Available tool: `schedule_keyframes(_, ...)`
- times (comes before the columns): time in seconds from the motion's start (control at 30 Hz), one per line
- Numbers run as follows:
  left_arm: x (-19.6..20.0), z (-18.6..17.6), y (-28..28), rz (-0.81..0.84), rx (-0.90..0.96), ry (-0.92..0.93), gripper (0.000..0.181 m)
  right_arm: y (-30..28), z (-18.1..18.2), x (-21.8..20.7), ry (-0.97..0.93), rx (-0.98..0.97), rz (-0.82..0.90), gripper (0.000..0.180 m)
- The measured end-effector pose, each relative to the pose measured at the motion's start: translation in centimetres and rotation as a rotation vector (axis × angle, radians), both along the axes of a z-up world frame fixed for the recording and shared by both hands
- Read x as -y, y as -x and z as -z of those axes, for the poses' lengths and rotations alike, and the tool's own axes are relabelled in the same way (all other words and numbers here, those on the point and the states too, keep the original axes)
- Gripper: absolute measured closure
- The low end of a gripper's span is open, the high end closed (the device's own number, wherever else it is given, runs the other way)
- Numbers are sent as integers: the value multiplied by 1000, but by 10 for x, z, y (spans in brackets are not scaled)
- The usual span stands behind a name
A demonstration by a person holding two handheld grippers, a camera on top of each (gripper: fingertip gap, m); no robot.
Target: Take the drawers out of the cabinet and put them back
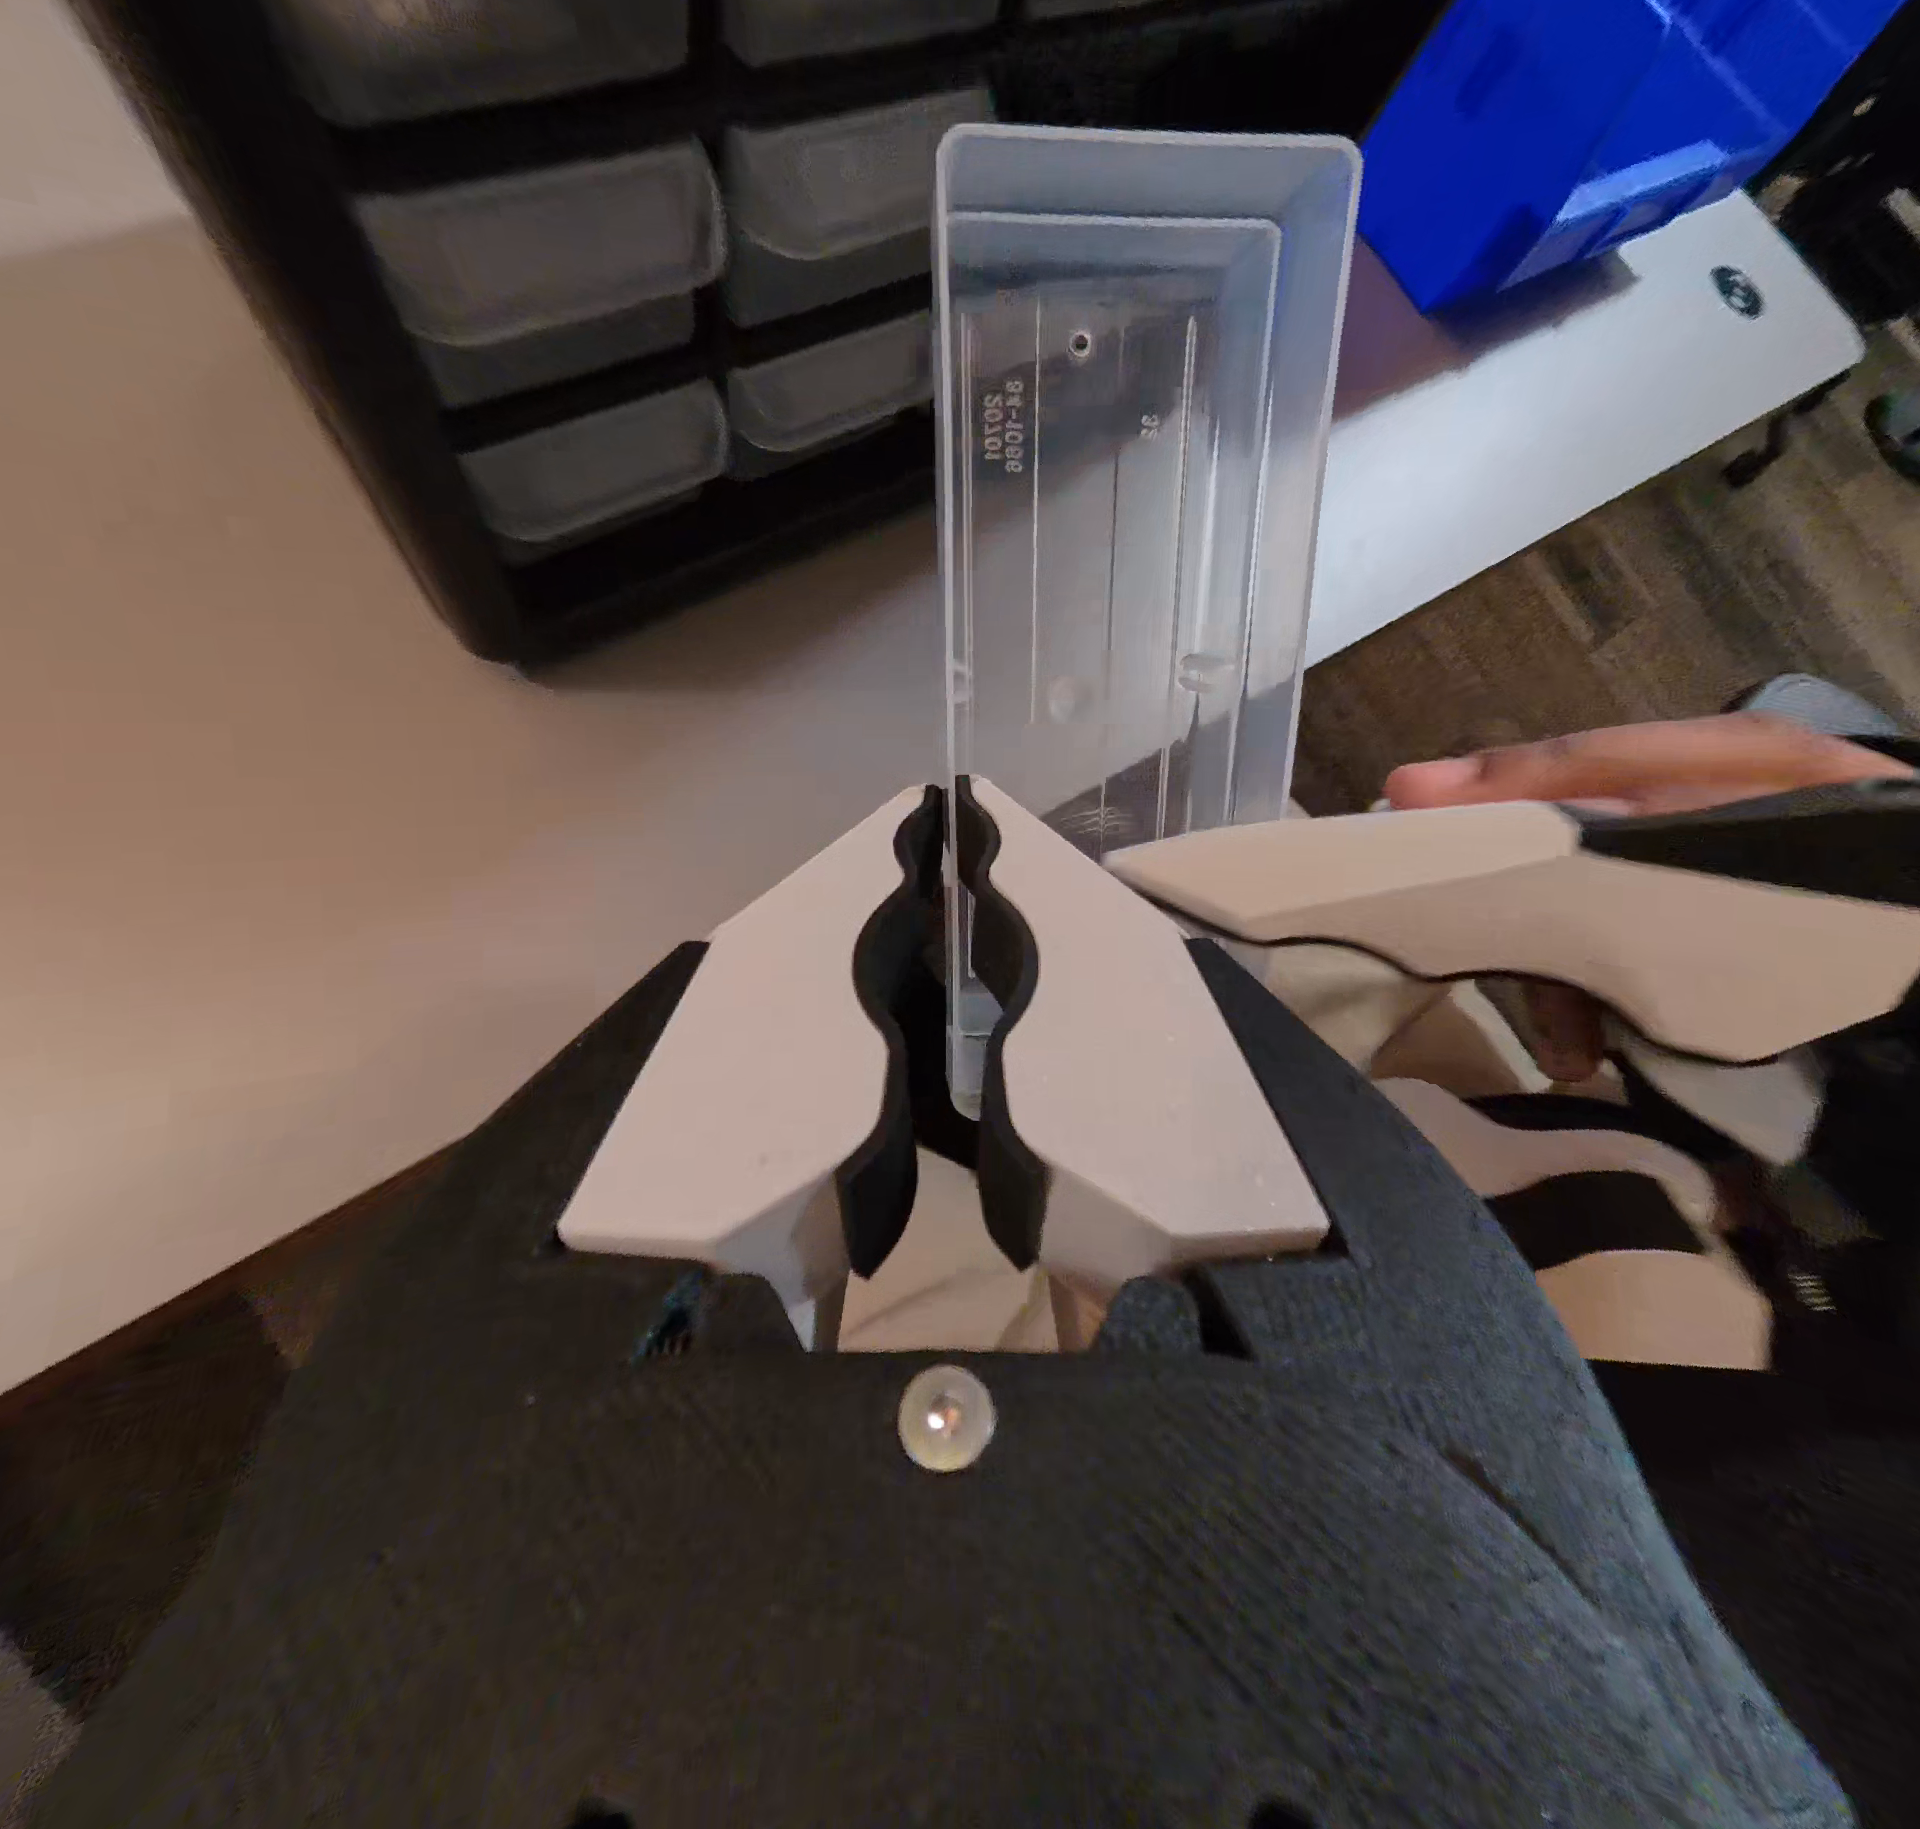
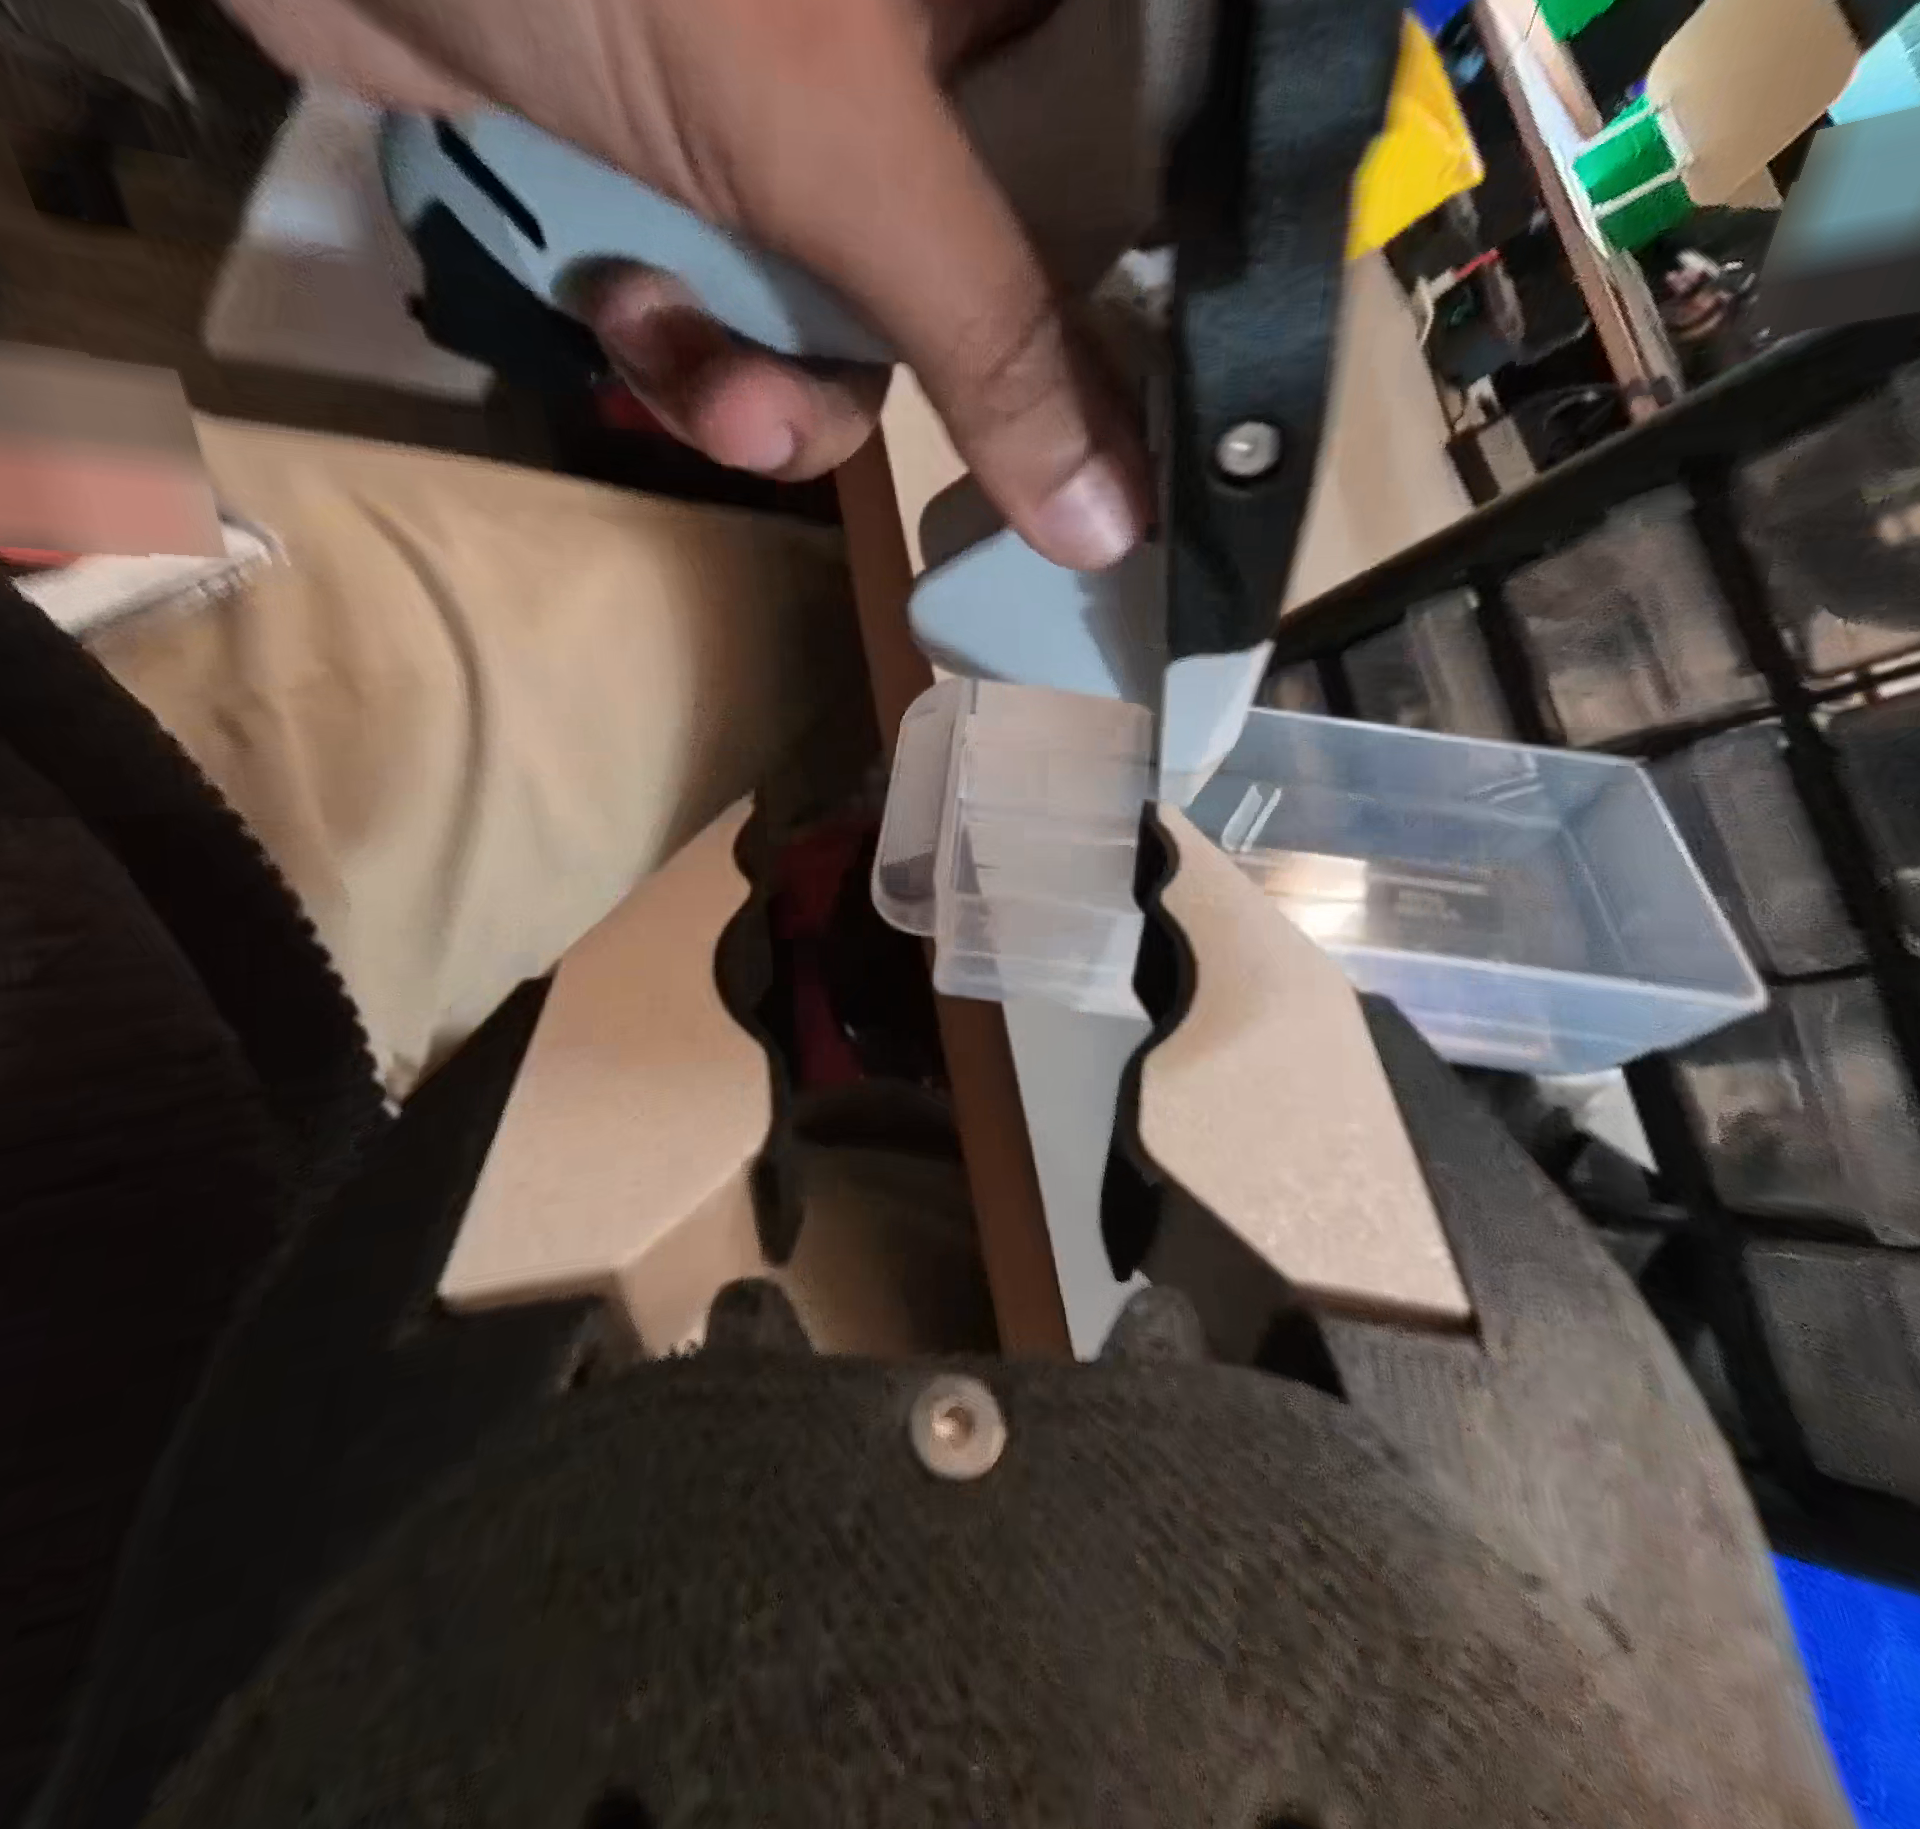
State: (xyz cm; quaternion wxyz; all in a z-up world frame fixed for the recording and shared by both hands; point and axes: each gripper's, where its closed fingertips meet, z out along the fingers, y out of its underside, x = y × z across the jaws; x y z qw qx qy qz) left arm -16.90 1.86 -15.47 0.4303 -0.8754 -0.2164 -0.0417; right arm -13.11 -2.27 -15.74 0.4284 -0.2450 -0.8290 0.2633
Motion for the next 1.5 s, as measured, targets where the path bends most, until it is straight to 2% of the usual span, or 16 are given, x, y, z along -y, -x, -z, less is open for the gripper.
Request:
schedule_keyframes(0.13, -7, 9, -8, -4, -7, 4, 181, -3, 22, -5, -152, 46, 13, 121)
schedule_keyframes(0.33, -23, 10, -11, 2, -46, -8, 181, -7, 31, -7, -91, 138, 36, 143)
schedule_keyframes(0.43, -28, 10, -12, 10, -61, -8, 181, -3, 29, -21, -123, 121, 78, 165)
schedule_keyframes(0.7, -30, 1, -11, 70, -43, -41, 176, -6, 17, -31, -147, 117, 24, 168)
schedule_keyframes(0.87, -25, -9, -10, 142, -101, -97, 142, -10, 4, -28, -5, 168, -33, 168)
schedule_keyframes(0.97, -21, -18, -16, 193, -82, -159, 129, -14, -3, -27, 81, 207, -74, 168)
schedule_keyframes(1.1, -14, -28, -8, 197, -102, -249, 117, -32, -16, -24, 279, 336, -220, 169)
schedule_keyframes(1.17, -9, -26, -3, 196, -106, -274, 104, -47, -24, -28, 390, 424, -300, 169)
schedule_keyframes(1.37, -1, -17, 4, 180, -72, -321, 109, -49, -54, -77, 598, 490, -351, 169)
schedule_keyframes(1.5, 0, -6, 7, 181, -79, -301, 109, -43, -73, -93, 685, 552, -396, 169)
